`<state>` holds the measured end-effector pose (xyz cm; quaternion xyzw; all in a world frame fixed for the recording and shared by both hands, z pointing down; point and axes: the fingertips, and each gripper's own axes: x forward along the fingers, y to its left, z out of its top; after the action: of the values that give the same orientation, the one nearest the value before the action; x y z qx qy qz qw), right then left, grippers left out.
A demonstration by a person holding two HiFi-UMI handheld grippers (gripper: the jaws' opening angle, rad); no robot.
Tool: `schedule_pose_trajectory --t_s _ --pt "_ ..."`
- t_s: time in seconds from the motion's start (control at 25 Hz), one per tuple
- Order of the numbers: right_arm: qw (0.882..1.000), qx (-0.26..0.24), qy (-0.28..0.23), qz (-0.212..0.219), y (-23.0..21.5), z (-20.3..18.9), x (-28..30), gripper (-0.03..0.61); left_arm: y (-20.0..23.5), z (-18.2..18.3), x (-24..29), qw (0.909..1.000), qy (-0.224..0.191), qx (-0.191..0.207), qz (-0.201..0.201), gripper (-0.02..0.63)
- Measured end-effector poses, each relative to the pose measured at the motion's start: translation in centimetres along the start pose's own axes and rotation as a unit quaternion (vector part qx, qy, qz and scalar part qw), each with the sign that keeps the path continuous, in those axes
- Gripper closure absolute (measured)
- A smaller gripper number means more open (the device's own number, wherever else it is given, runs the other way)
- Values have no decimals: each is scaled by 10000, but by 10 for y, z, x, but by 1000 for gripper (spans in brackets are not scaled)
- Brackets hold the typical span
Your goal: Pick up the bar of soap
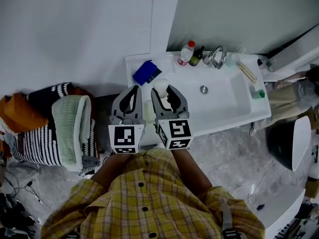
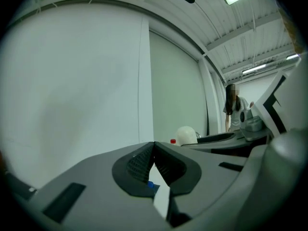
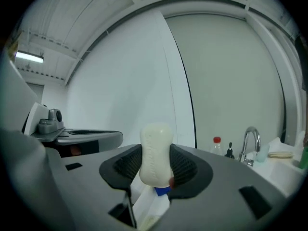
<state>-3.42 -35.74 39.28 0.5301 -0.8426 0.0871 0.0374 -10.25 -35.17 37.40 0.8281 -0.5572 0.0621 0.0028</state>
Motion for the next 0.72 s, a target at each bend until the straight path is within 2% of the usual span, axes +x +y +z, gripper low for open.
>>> schedule_pose_trajectory --t_s 0.2,0.72 --pt "9988 -219 -420 -148 -1 22 -11 388 -4 15 -4 9998 -192 67 -8 603" --pt "9920 -663 -1010 -357 0 56 -26 388 -11 28 -1 9990 -419 133 -91 603"
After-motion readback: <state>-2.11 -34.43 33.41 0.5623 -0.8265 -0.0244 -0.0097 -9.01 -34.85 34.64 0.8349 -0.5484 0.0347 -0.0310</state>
